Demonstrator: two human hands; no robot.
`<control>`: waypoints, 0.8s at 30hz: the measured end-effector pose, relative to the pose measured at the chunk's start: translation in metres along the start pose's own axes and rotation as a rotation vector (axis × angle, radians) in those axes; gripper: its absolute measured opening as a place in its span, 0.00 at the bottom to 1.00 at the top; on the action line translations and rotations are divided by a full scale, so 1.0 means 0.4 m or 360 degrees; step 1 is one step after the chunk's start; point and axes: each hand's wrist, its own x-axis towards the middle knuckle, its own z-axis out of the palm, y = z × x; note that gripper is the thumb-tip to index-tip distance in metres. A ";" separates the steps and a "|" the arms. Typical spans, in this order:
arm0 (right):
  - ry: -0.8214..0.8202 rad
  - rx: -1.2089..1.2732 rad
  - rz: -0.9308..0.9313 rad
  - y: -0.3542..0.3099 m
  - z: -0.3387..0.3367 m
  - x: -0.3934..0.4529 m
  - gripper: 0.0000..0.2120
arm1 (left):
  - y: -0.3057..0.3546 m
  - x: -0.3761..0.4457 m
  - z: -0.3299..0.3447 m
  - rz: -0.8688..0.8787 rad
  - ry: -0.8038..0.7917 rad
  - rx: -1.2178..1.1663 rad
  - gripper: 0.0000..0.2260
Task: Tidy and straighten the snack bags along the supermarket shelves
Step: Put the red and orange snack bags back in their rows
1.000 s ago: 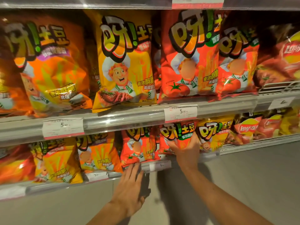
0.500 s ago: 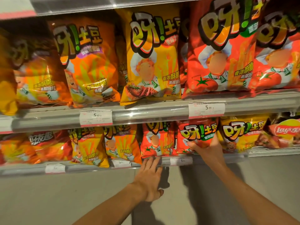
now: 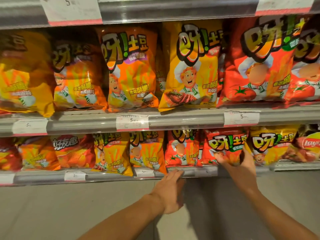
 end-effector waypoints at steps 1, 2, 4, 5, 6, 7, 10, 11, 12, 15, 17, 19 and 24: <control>0.0016 -0.0048 0.0053 0.001 -0.007 -0.017 0.41 | 0.002 -0.027 -0.016 0.0025 0.0088 -0.0191 0.33; 0.0057 -0.0101 0.0106 0.003 -0.010 -0.037 0.42 | 0.000 -0.037 -0.015 0.0012 0.0174 -0.0564 0.26; 0.0206 -0.0229 0.0172 0.006 -0.005 -0.092 0.37 | -0.011 -0.065 -0.027 0.0002 0.0358 -0.1069 0.12; 0.0270 -0.0294 0.0187 0.005 -0.002 -0.126 0.32 | -0.026 -0.092 -0.037 0.0041 0.0482 -0.0548 0.10; 0.0293 -0.0342 0.0181 0.000 0.002 -0.159 0.27 | -0.043 -0.111 -0.042 0.0130 0.0586 -0.0086 0.10; 0.0270 -0.0369 0.0154 -0.008 0.006 -0.189 0.22 | -0.056 -0.114 -0.047 0.0175 0.0745 0.0122 0.11; 0.0101 -0.0376 -0.0030 -0.053 0.019 -0.250 0.14 | -0.101 -0.144 -0.074 0.0080 0.0938 -0.0099 0.10; 0.0039 -0.0344 -0.0116 -0.078 0.029 -0.262 0.13 | -0.115 -0.152 -0.090 -0.0044 0.0989 -0.0196 0.09; -0.0021 -0.0310 -0.0217 -0.108 0.042 -0.270 0.12 | -0.135 -0.163 -0.103 -0.0144 0.1057 -0.0222 0.09; -0.0287 -0.0236 -0.0414 -0.203 0.115 -0.273 0.11 | -0.200 -0.205 -0.132 -0.0333 0.1308 -0.0325 0.06; -0.0454 -0.0117 -0.0417 -0.253 0.187 -0.260 0.11 | -0.249 -0.237 -0.141 -0.0492 0.1434 -0.0398 0.07; -0.0503 -0.0044 -0.0400 -0.300 0.267 -0.254 0.11 | -0.297 -0.265 -0.149 -0.0663 0.1498 -0.0404 0.11; -0.0478 0.0172 -0.0262 -0.341 0.408 -0.261 0.18 | -0.388 -0.301 -0.136 -0.1023 0.1443 -0.0566 0.29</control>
